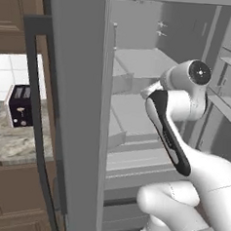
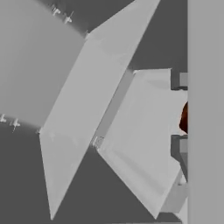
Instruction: Place one lime and one chicken drumstick in each tupperware on the nearby counter, to pack two identical lunches.
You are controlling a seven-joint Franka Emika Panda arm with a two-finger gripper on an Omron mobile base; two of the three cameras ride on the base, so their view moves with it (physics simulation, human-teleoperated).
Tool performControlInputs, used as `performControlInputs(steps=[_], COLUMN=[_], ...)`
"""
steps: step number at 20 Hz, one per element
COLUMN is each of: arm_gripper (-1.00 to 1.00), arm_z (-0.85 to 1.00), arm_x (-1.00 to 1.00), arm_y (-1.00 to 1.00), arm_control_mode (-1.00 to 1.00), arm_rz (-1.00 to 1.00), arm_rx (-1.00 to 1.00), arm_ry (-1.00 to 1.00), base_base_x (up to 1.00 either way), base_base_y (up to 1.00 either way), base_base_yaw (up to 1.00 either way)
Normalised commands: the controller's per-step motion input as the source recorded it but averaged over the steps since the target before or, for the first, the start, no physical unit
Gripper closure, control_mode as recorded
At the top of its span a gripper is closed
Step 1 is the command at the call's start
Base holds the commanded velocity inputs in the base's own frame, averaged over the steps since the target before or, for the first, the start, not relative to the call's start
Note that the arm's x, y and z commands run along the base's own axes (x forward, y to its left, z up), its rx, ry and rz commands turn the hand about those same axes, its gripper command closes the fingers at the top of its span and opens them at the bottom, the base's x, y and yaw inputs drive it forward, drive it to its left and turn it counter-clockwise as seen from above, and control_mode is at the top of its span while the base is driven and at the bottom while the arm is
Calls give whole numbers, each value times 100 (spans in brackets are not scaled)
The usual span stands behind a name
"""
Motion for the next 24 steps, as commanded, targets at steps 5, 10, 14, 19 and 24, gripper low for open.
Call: performControlInputs(steps=[5,10,14,19,24], arm_gripper=[100,100,100,100,100], arm_z=[0,0,0,0,0], arm_x=[0,0,0,0,0], arm_y=[0,0,0,0,0], arm_control_mode=[100,100,100,100,100], arm_rz=[0,0,0,0,0], arm_rx=[0,0,0,0,0], arm_ry=[0,0,0,0,0], base_base_x=[-100,-100,-86,-34,-23], base_base_y=[0,0,6,65,89], base_base_yaw=[0,0,-1,-2,-3])
